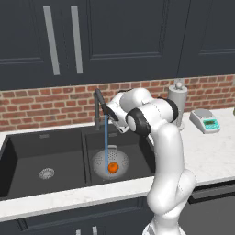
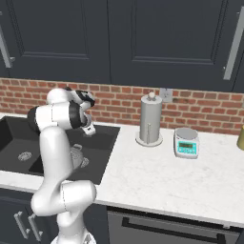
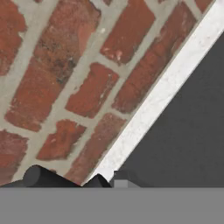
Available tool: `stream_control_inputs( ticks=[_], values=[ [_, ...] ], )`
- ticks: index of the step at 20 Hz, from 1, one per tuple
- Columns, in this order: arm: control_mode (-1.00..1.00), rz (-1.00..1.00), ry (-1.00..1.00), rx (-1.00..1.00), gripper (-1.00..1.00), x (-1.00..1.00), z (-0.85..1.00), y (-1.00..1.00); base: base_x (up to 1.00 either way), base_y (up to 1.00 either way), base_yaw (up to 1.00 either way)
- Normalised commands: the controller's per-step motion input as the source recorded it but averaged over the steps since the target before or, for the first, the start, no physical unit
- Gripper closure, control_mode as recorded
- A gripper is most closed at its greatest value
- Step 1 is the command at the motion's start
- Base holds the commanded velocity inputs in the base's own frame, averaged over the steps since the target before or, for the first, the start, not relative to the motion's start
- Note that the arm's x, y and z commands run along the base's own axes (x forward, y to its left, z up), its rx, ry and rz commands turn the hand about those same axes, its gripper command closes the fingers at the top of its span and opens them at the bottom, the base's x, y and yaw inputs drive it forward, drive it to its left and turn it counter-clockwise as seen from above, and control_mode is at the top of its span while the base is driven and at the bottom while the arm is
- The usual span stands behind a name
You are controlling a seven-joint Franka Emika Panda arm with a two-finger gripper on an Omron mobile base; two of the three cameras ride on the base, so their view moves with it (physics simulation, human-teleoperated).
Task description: Put the colander in the sink, put the orange in the colander, and turn on the sink faucet and pour water over the colander.
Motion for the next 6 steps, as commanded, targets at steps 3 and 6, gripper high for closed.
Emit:
stream_control_inputs(
  ticks=[3,6],
  values=[
    [-1.0,-0.04,0.0,0.14,1.0,-0.35,0.0,-1.0,0.0,0.0,0.0],
    [-1.0,-0.01,0.0,0.15,1.0,-0.35,0.0,-0.91,0.0,0.0,0.0]
  ],
)
